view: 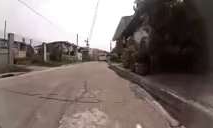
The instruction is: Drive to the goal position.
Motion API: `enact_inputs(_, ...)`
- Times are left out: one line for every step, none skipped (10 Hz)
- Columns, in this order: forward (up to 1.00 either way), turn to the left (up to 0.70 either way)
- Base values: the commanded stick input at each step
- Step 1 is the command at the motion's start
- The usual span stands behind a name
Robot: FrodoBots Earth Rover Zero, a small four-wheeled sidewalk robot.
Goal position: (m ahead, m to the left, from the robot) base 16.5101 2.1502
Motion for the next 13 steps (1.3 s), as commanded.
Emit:
enact_inputs(0.00, 0.00)
enact_inputs(0.00, 0.00)
enact_inputs(0.00, 0.00)
enact_inputs(0.00, 0.00)
enact_inputs(0.00, 0.00)
enact_inputs(0.00, 0.00)
enact_inputs(0.06, 0.00)
enact_inputs(1.00, 0.00)
enact_inputs(1.00, 0.00)
enact_inputs(1.00, 0.00)
enact_inputs(1.00, 0.02)
enact_inputs(1.00, 0.12)
enact_inputs(1.00, 0.34)
